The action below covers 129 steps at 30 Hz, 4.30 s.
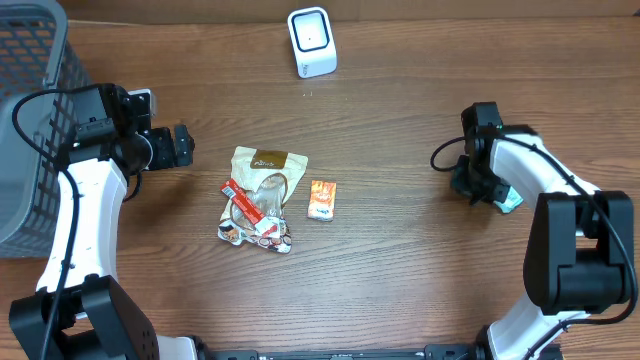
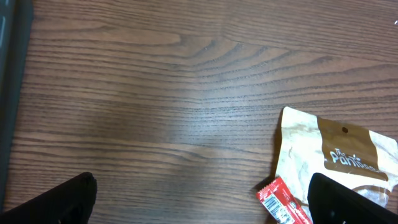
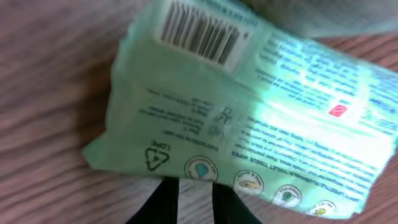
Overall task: Scan the item barcode
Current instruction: 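Adjust and set down the mint-green packet, then open the right gripper, then move the right gripper left over the orange packet and lower, then close the right gripper on the orange packet and lift it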
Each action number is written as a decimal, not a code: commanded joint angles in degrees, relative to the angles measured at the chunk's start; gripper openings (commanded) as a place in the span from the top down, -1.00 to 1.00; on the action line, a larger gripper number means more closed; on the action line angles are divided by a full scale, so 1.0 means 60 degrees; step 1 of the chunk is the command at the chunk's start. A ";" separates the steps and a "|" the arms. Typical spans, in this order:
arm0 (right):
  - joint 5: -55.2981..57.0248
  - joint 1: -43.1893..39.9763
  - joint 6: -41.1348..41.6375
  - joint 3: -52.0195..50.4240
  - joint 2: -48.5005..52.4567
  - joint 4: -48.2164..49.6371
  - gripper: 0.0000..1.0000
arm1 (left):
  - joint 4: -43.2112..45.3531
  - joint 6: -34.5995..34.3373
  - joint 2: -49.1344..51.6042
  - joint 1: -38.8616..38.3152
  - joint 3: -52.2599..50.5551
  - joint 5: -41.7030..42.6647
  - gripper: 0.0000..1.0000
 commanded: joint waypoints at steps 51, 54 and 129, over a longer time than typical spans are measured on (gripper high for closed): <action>-0.4459 0.5380 0.2415 0.1719 -0.0076 0.0852 0.31 | 0.0033 0.0117 0.0051 -0.0011 0.0135 0.0080 -0.99; -0.4488 0.5388 0.2412 0.1220 -0.0076 0.1388 0.31 | 0.0033 0.0117 0.0051 -0.0011 0.0135 0.0080 -0.99; -1.3111 0.2922 0.0051 -0.1351 -0.0186 0.5421 0.93 | 0.0033 0.0117 0.0051 -0.0011 0.0135 0.0080 -0.99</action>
